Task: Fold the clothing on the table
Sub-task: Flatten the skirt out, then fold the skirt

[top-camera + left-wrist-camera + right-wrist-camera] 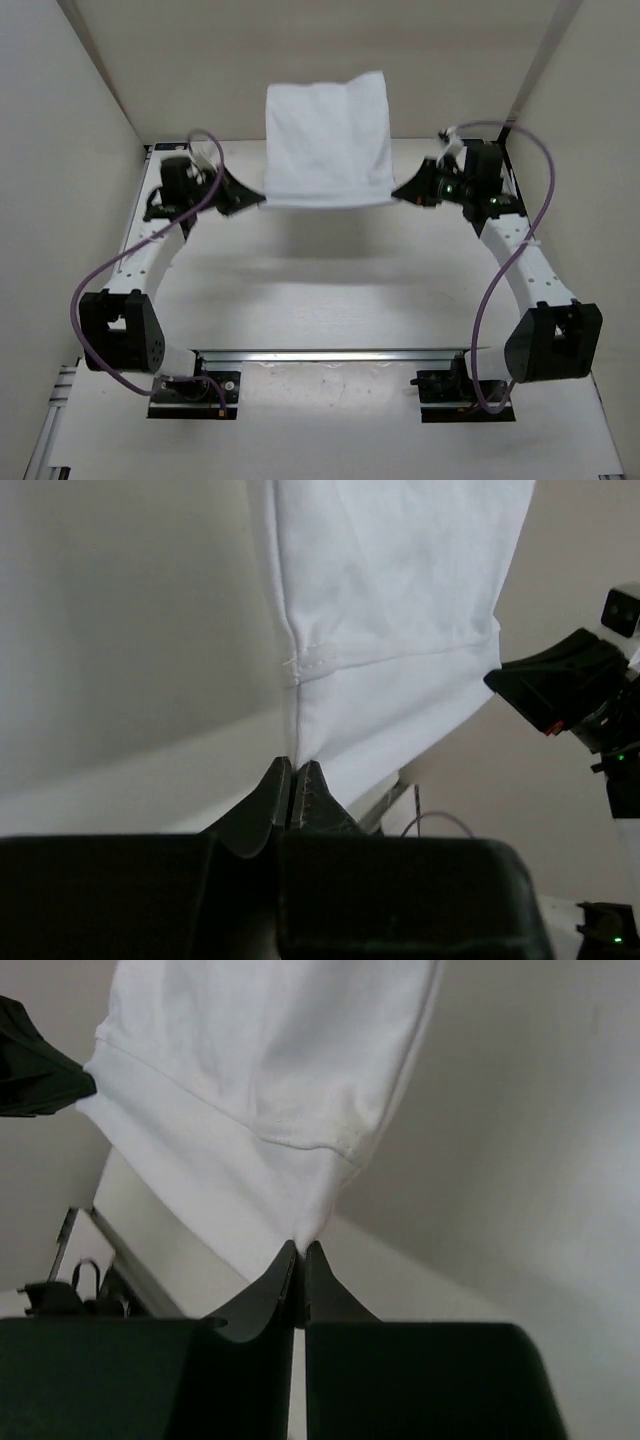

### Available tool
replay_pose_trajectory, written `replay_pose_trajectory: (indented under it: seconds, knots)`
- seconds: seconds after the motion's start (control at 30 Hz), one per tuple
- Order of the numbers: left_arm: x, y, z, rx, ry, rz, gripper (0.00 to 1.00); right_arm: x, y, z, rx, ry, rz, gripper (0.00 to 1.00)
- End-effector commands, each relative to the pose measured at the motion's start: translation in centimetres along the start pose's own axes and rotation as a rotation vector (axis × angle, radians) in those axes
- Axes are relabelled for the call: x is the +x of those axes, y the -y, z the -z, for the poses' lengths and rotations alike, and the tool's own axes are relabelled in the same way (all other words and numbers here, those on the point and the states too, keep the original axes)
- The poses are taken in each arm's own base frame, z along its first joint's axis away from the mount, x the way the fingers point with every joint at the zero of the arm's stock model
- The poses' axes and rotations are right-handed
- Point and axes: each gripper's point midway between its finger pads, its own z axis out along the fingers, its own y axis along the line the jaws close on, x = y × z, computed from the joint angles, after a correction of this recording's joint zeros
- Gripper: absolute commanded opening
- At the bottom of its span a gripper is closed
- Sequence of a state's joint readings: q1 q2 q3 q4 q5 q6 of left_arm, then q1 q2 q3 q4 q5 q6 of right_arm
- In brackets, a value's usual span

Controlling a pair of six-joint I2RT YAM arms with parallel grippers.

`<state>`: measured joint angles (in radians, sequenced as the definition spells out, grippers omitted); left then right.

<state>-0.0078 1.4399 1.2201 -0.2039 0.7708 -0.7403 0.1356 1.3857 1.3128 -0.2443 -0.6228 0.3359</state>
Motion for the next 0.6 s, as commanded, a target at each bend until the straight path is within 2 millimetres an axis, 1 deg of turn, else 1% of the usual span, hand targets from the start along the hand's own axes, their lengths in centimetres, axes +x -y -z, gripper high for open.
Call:
replay_pose_trajectory:
  seconds: [0.0, 0.03, 0.07, 0.1, 0.13, 0.17, 0.2, 0.23, 0.27, 0.3, 0.33, 0.4, 0.43, 0.5, 0.57]
  knots:
    - [10.5, -6.5, 0.1, -0.16, -0.154, 0.12, 0.0, 10.8, 3.5, 1.3, 0.068, -0.198, -0.225, 0.0]
    - [15.0, -7.9, 0.8, -0.196, -0.228, 0.15, 0.0, 14.4, 3.4, 2.4, 0.07, -0.254, -0.296, 0.0]
    - [17.1, -8.4, 1.3, -0.234, -0.264, 0.147, 0.0, 15.3, 2.4, 3.2, 0.063, -0.258, -0.302, 0.0]
    - [20.3, -9.2, 2.3, -0.26, -0.313, 0.161, 0.0, 18.4, 2.0, 4.5, 0.063, -0.314, -0.365, 0.0]
    - [22.9, -10.3, 3.7, -0.298, -0.35, 0.189, 0.0, 20.8, 1.8, 5.4, 0.08, -0.364, -0.441, 0.0]
    - [25.4, -11.8, 5.0, -0.353, -0.391, 0.229, 0.0, 22.3, 1.2, 6.2, 0.083, -0.384, -0.473, 0.0]
    - [25.6, -11.8, 5.8, -0.359, -0.379, 0.251, 0.0, 23.1, 0.5, 7.2, 0.073, -0.389, -0.493, 0.0]
    - [25.8, -12.2, 6.6, -0.369, -0.366, 0.264, 0.0, 24.0, 0.0, 7.7, 0.066, -0.408, -0.537, 0.0]
    - [25.3, -12.8, 7.1, -0.392, -0.349, 0.285, 0.0, 25.0, -0.6, 8.4, 0.068, -0.421, -0.572, 0.0]
    - [25.1, -12.7, 7.2, -0.398, -0.351, 0.269, 0.0, 25.2, -1.5, 8.6, 0.048, -0.423, -0.568, 0.0]
    - [24.3, -12.0, 7.0, -0.387, -0.341, 0.249, 0.0, 25.9, -1.8, 8.8, 0.05, -0.442, -0.61, 0.0]
    - [24.1, -10.6, 6.7, -0.356, -0.353, 0.241, 0.0, 27.0, -2.9, 9.5, 0.044, -0.475, -0.615, 0.0]
    - [23.9, -10.0, 6.7, -0.34, -0.349, 0.238, 0.0, 27.1, -2.9, 9.7, 0.06, -0.477, -0.613, 0.0]
    - [23.6, -9.3, 6.8, -0.325, -0.343, 0.24, 0.0, 26.5, -3.5, 10.1, 0.044, -0.488, -0.597, 0.0]
    - [23.4, -9.1, 6.7, -0.325, -0.345, 0.243, 0.0, 26.9, -4.0, 10.3, 0.033, -0.505, -0.607, 0.0]
